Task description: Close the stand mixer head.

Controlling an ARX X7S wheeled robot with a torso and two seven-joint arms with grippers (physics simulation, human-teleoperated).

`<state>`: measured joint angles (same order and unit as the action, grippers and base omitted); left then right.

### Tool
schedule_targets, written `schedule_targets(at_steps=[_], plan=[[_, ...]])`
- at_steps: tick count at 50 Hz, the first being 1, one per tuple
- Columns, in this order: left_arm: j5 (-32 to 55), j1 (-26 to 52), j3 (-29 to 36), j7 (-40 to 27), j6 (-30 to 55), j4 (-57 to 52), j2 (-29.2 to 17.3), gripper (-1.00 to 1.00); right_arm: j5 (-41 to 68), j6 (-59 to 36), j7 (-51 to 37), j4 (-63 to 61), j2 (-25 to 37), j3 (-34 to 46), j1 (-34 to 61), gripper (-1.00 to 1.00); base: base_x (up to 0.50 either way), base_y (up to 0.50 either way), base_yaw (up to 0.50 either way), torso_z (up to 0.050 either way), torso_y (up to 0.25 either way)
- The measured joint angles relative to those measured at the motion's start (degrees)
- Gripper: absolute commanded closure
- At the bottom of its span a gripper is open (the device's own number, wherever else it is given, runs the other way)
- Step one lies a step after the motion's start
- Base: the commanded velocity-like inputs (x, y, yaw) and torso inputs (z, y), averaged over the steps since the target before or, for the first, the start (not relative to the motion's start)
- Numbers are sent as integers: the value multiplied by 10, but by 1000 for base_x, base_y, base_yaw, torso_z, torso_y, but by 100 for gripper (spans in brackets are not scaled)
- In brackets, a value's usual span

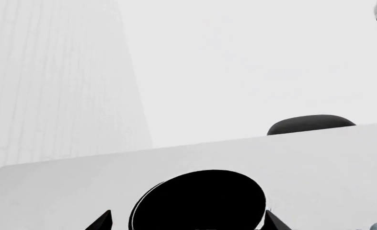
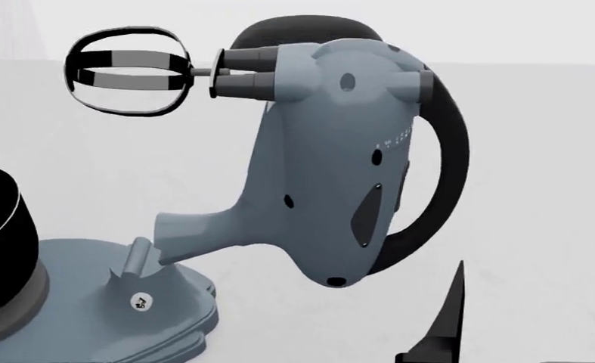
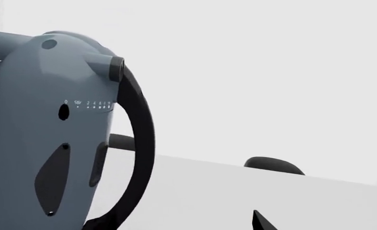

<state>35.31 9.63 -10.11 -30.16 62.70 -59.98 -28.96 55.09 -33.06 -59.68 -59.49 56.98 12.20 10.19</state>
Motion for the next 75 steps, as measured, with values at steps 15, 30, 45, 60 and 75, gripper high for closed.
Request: schedule_targets(at_steps=[15,30,45,60,75], plan=[[105,-2,1,-94,-33,0,-69,-100,12,41,-26,0,31,24,9,-100,267,161,0,0,1],[207,-2,44,-210,-112,0,-175,-100,58,209,-121,1,233,87,3,-100,0,0,0,0,0],[255,20,110,-284,-173,0,-246,-100,178,204,-20,65,293,82,47,-100,0,0,0,0,0],[264,32,145,-307,-199,4,-273,-100,238,-11,42,90,187,103,218,-100,10,1,5,0,0],[264,42,165,-316,-210,7,-283,-100,194,-202,-76,37,78,175,364,-100,25,7,23,0,0]])
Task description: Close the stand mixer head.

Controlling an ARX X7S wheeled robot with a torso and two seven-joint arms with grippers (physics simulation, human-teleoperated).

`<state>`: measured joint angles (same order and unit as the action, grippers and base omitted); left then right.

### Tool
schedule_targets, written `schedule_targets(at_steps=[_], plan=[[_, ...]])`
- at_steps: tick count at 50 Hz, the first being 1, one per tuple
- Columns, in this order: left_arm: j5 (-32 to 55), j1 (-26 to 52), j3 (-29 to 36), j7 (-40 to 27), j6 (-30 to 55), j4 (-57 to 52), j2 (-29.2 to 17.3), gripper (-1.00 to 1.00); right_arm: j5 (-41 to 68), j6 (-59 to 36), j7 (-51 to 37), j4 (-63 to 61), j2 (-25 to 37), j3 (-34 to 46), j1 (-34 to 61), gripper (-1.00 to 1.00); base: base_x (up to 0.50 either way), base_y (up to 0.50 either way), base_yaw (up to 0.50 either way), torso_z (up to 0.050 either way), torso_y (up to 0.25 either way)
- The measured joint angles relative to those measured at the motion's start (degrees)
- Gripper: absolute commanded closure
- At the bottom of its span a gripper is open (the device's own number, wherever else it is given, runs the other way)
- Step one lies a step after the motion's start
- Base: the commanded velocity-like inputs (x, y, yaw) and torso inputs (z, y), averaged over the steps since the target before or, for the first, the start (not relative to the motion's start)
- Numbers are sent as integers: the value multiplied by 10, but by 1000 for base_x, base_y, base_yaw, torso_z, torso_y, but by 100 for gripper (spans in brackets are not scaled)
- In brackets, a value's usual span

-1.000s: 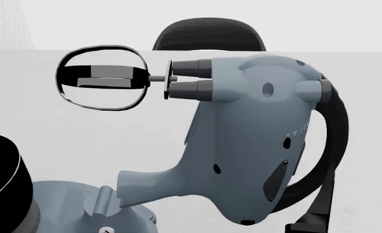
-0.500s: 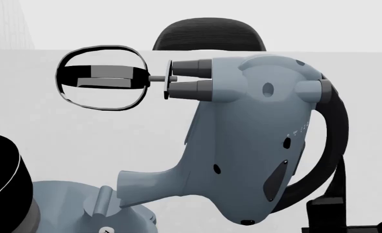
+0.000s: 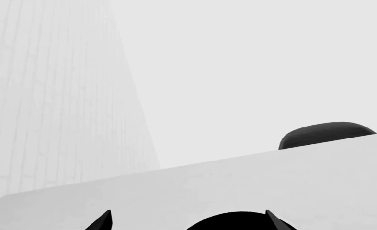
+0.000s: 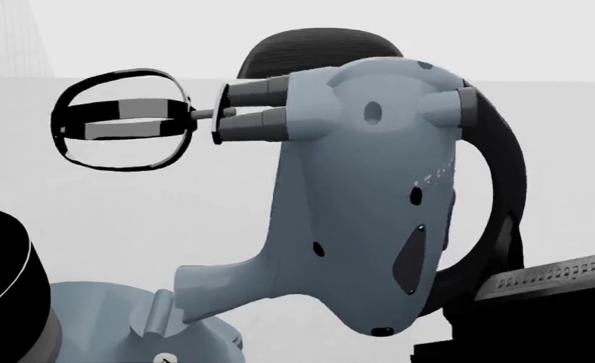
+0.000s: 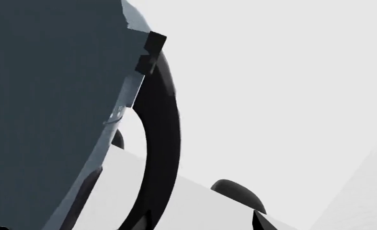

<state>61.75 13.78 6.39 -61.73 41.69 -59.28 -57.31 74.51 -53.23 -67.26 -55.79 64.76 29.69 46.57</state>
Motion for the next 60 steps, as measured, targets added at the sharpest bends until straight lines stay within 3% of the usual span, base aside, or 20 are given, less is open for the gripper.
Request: schedule_targets(at_steps=[5,14,21,25,41,50,55,60], plan=[[3,6,6,-4,-1,0,-3,-100,-33,-33,22,-17,-45,8,66,-100,27,8,21,0,0],[4,8,12,-10,-6,-1,-10,-100,-107,-69,195,-1,-133,10,190,-100,22,8,17,0,0],[5,-3,28,-25,-4,5,-19,-100,-137,-82,298,39,-197,37,267,-100,18,7,11,0,0],[7,-5,32,-33,-10,5,-29,-100,-128,-80,349,130,-234,65,304,-100,11,7,4,0,0],[20,-13,98,-73,-84,25,-99,-100,-221,-117,418,157,-312,170,397,-100,16,10,18,0,0],[24,-30,134,-89,-178,22,-176,-100,-290,-132,437,154,-351,200,413,-100,16,19,31,0,0],[12,-48,148,-112,-249,9,-235,-100,-277,-120,446,178,-382,208,420,-100,17,18,19,0,0],[6,-57,156,-120,-283,3,-264,-100,-263,-109,447,194,-399,212,423,-100,13,16,15,0,0]])
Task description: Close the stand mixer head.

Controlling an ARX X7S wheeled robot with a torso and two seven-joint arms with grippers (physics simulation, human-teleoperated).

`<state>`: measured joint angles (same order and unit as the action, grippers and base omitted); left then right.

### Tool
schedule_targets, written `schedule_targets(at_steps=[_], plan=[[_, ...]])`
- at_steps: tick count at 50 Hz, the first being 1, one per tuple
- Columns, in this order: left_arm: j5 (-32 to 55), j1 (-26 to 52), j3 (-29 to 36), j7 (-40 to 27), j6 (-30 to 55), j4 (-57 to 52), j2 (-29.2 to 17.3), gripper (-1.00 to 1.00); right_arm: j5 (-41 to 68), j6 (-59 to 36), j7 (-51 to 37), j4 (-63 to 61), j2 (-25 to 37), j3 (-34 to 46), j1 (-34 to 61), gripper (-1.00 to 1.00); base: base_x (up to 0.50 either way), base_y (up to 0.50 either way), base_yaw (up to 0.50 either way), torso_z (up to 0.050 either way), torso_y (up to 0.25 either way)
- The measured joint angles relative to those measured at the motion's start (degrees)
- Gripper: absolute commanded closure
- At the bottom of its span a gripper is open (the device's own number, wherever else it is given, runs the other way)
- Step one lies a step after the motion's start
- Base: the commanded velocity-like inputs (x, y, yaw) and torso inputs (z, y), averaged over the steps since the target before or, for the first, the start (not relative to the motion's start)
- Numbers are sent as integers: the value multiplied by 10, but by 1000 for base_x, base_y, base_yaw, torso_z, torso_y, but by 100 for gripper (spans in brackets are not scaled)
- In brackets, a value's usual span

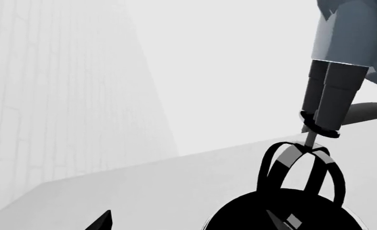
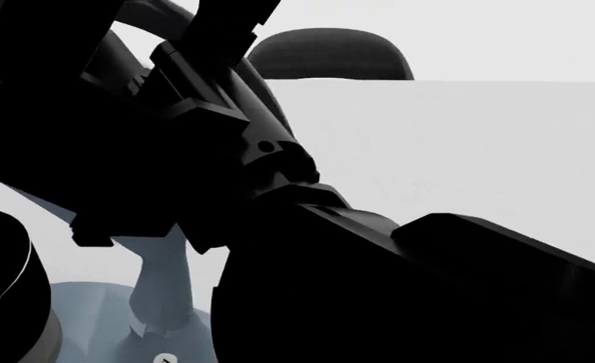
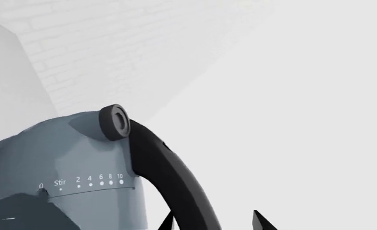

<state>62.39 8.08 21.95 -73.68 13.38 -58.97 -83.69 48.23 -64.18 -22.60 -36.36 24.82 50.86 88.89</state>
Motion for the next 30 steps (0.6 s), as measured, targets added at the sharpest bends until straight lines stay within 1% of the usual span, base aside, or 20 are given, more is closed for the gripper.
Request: schedule_targets(at_steps=[4,11,16,21,26,28,30], plan=[[-2,-2,3,-2,-14,-4,-11,-100,-9,5,5,3,-11,-1,-2,-100,8,12,10,0,0],[3,13,11,-1,-10,-9,-12,-100,-25,14,11,6,-28,1,-13,-100,8,8,9,0,0],[4,22,18,-1,-9,-10,-11,-100,-71,17,21,-2,-42,9,-28,-100,4,7,8,0,0],[2,29,25,2,-7,-9,-6,-100,-139,27,39,-7,-57,19,-45,-100,7,3,5,0,0],[1,34,30,5,-3,-8,-2,-100,-168,77,55,18,-72,29,-67,-100,3,3,5,0,0],[1,36,31,5,-3,-8,-1,-100,-150,128,60,52,-78,28,-78,-100,8,0,0,0,0],[0,36,33,6,-4,-8,-1,-100,-112,203,67,106,-86,27,-92,-100,0,4,6,0,0]])
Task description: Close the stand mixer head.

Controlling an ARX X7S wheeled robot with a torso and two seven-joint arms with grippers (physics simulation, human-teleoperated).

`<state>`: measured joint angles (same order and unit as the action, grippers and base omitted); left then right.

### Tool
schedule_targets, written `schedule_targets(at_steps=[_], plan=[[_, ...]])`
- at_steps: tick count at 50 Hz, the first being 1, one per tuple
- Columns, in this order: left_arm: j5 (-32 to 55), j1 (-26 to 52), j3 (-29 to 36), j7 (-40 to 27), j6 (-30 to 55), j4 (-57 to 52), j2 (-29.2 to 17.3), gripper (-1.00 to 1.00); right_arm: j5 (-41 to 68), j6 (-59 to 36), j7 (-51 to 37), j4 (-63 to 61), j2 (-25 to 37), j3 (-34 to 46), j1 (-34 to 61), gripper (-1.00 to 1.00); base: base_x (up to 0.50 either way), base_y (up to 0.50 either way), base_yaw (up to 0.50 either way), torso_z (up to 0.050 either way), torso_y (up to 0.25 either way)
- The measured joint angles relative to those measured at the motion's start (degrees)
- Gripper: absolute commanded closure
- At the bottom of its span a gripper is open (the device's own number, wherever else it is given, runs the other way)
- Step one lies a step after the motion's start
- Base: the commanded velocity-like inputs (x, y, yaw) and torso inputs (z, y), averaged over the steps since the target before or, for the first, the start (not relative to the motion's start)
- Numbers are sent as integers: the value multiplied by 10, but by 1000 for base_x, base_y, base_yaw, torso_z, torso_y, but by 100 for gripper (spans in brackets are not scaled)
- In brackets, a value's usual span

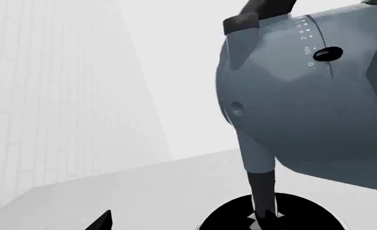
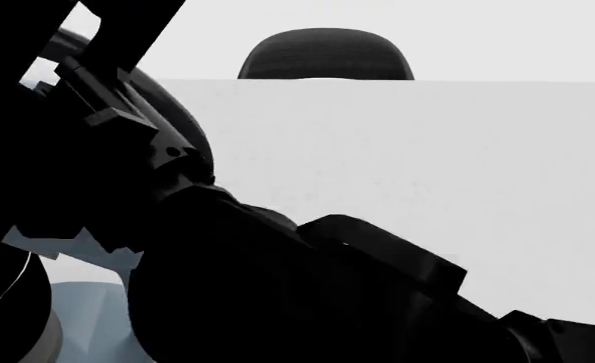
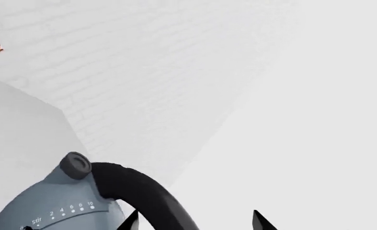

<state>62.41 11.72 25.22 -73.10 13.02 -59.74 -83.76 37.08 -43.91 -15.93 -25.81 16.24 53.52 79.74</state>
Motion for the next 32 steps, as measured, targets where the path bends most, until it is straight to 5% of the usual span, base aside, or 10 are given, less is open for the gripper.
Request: schedule_targets(at_steps=[5,21,32], plan=[[-1,1,3,1,-2,1,0,-100,146,140,13,115,-22,-20,-37,-100,0,0,0,0,0],[-14,-16,12,-2,-35,7,-17,-100,463,340,-85,179,-54,-82,-102,-100,3,2,5,0,0],[-13,-12,11,1,-30,7,-14,-100,640,355,-206,209,-25,0,16,-100,5,6,5,0,0]])
